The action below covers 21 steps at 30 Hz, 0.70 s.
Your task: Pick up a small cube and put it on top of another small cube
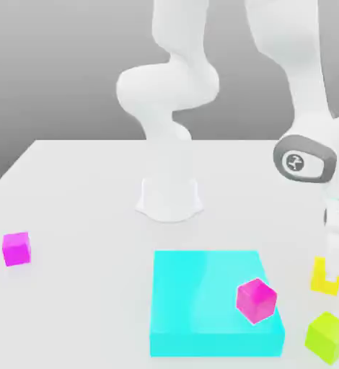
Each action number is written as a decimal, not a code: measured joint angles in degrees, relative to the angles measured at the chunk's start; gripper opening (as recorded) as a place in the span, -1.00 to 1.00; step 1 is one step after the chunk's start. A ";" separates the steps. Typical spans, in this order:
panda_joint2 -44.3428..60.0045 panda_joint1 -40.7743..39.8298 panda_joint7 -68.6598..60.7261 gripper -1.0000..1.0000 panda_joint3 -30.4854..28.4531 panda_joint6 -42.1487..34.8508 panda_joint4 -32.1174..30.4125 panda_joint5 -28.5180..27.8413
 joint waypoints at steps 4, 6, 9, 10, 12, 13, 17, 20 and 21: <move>0.00 -0.01 0.07 -1.00 0.01 -0.02 0.00 -0.07; 0.68 0.49 0.46 -1.00 -0.59 0.51 0.15 -0.59; -3.11 -2.02 -1.84 -1.00 2.58 -2.38 -0.74 2.42; -5.07 -2.60 -3.30 -1.00 3.58 -3.78 -1.20 4.39; -9.18 -4.10 -6.14 -1.00 5.87 -6.87 -2.13 8.13; -10.65 -4.39 -7.03 -1.00 6.16 -7.56 -2.12 9.53; -13.53 -7.21 -6.20 -1.00 4.21 -7.47 -1.01 12.15; -14.91 -10.47 -3.02 -1.00 0.54 -7.57 -0.85 13.09; -15.34 -11.82 -1.74 -1.00 -0.82 -7.66 -0.88 13.30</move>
